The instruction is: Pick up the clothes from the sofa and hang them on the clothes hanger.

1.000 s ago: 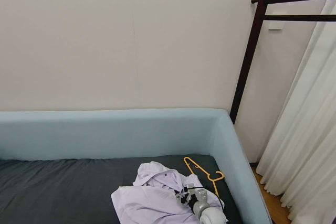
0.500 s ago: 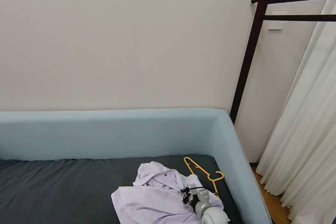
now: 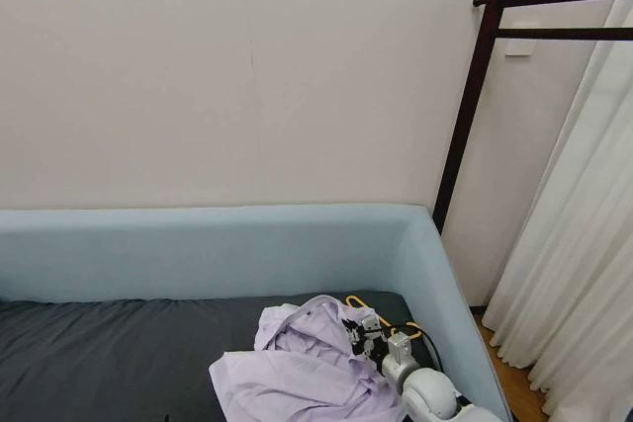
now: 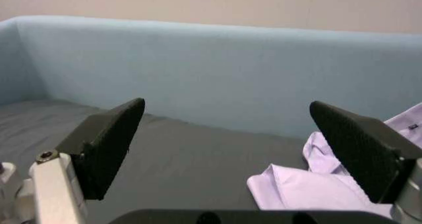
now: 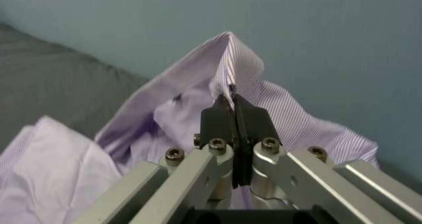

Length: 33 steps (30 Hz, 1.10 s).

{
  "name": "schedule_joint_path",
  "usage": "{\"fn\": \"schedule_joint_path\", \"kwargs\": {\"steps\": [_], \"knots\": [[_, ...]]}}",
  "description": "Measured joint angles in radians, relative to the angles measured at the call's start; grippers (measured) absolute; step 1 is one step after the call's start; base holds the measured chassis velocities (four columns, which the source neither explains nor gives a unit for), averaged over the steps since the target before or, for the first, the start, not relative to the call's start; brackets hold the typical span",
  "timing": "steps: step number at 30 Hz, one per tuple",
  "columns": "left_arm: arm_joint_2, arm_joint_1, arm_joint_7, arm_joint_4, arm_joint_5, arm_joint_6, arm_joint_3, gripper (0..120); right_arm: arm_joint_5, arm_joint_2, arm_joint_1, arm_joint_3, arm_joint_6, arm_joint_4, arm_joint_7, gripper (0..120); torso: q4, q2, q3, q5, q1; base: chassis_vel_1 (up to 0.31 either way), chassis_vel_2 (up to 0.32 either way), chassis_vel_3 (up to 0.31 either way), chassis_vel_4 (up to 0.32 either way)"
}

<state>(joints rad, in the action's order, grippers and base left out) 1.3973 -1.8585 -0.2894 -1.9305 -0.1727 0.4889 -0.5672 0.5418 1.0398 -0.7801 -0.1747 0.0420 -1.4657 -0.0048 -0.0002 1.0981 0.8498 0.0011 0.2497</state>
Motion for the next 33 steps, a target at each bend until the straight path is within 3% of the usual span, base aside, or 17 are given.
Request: {"fn": "schedule_joint_path", "kwargs": {"steps": [3,8,9,14,18,19,21,22,26,33], "knots": [[-0.031,0.018,0.000,-0.010,-0.012,-0.027,0.006,99,-0.004,-0.030,0.005,0.003,-0.003,-0.053,0.002,0,0.0000,0.000,0.000,-0.0001,0.000,0.000,0.000,0.000,0.000],[-0.161,0.094,0.030,-0.012,-0.099,-0.113,0.040,99,0.010,-0.112,0.009,0.031,-0.004,-0.162,-0.002,0,0.0000,0.000,0.000,0.0000,0.000,0.000,0.000,0.000,0.000],[-0.161,0.094,0.030,-0.012,-0.099,-0.113,0.040,99,0.010,-0.112,0.009,0.031,-0.004,-0.162,-0.002,0,0.0000,0.000,0.000,0.0000,0.000,0.000,0.000,0.000,0.000],[-0.337,0.240,0.061,0.071,-0.173,-0.166,0.121,99,0.076,-0.202,-0.002,0.099,0.000,-0.286,-0.010,0,-0.0003,0.000,0.000,-0.0002,0.000,0.000,0.000,0.000,0.000],[-0.394,0.342,0.062,0.108,-0.199,-0.203,0.205,99,0.101,-0.256,0.007,0.131,0.010,-0.352,-0.015,0,-0.0004,0.000,0.000,0.0001,0.000,0.000,0.000,0.000,0.000],[-0.399,0.358,0.061,0.114,-0.200,-0.210,0.226,99,0.103,-0.263,0.011,0.134,0.012,-0.359,-0.016,0,-0.0004,0.000,0.000,0.0001,0.000,0.000,0.000,0.000,0.000],[-0.405,0.443,0.067,0.147,-0.186,-0.221,0.351,99,0.111,-0.290,0.024,0.137,0.022,-0.382,-0.018,0,-0.0001,0.000,0.000,-0.0003,0.000,0.000,0.000,0.000,0.000],[-0.405,0.443,0.067,0.147,-0.186,-0.221,0.351,99,0.111,-0.290,0.024,0.137,0.022,-0.382,-0.018,0,-0.0001,0.000,0.000,-0.0003,0.000,0.000,0.000,0.000,0.000],[-0.413,0.558,0.081,0.221,-0.175,-0.206,0.521,99,0.134,-0.322,0.012,0.146,0.045,-0.426,-0.004,0,-0.0002,0.000,0.000,0.0001,0.000,0.000,0.000,0.000,0.000],[-0.366,0.702,0.048,0.344,-0.122,-0.190,0.655,97,0.170,-0.351,-0.005,0.167,0.074,-0.490,0.015,0,-0.0001,0.000,0.000,0.0000,0.000,0.000,0.000,0.000,0.000]]}}
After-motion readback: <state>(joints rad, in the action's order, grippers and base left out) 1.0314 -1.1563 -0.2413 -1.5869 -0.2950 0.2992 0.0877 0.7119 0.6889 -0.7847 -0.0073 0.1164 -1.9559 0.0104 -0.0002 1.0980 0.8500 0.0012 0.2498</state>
